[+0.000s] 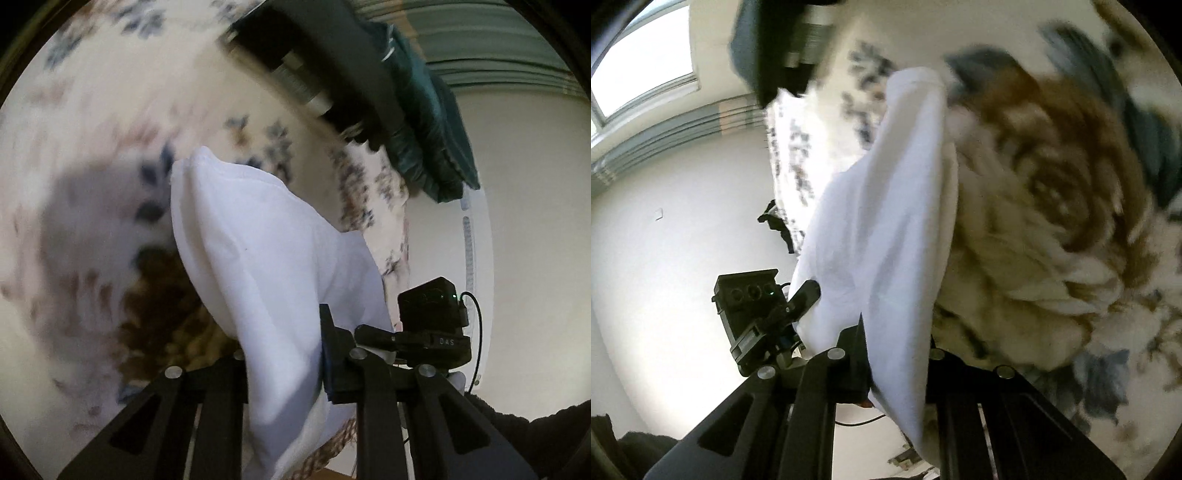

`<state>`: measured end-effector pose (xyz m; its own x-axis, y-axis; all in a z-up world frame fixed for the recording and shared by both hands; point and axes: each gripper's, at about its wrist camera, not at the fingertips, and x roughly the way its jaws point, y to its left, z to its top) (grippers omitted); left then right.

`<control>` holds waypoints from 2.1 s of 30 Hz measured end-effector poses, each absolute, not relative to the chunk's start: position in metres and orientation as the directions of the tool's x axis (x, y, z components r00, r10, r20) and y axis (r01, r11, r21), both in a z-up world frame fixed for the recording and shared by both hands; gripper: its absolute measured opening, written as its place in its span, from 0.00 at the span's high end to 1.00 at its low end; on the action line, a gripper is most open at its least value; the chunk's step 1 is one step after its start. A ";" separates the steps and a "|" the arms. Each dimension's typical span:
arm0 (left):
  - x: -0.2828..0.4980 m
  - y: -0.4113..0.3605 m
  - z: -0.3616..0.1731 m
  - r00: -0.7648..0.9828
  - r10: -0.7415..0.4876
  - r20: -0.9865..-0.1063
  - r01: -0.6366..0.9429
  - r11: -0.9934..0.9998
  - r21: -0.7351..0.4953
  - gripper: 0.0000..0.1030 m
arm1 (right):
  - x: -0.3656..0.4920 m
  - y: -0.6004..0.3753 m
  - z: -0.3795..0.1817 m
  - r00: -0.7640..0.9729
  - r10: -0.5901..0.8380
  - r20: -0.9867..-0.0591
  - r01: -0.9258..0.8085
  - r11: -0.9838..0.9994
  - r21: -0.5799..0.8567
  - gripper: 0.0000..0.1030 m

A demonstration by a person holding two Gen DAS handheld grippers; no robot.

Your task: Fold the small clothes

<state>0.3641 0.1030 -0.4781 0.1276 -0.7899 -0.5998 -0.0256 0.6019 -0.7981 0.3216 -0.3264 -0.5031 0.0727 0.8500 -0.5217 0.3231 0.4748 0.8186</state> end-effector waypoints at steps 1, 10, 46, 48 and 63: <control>0.374 0.100 -0.466 0.135 -0.792 -0.596 -0.015 0.600 -0.800 0.85 | 0.329 -0.328 -0.492 0.080 0.849 -0.522 0.312 0.476 0.822 0.88; 0.517 0.064 -0.365 0.274 -0.778 -0.565 0.089 0.605 -0.791 0.85 | 0.467 -0.344 -0.375 0.202 0.814 -0.545 0.165 0.520 0.838 0.88; 0.629 0.010 -0.331 0.498 -0.103 -0.861 0.085 0.994 -0.070 0.00 | 0.602 -0.304 -0.314 0.310 -0.193 -0.931 0.138 0.978 -0.156 0.00; 0.611 0.008 -0.315 0.507 -0.075 -0.858 0.075 0.996 -0.043 0.00 | 0.586 -0.304 -0.299 0.321 -0.215 -0.922 0.158 0.972 -0.172 0.00; 0.450 -0.002 -0.152 0.649 -0.017 -0.760 0.055 0.998 0.024 0.00 | 0.414 -0.275 -0.098 0.537 -0.251 -0.806 0.199 0.966 -0.168 0.00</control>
<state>0.4499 -0.0021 -0.1521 0.6492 -0.0175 -0.7604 0.0546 0.9982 0.0237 0.4139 -0.2753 -0.0980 0.5365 -0.2505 -0.8058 0.1985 0.9656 -0.1680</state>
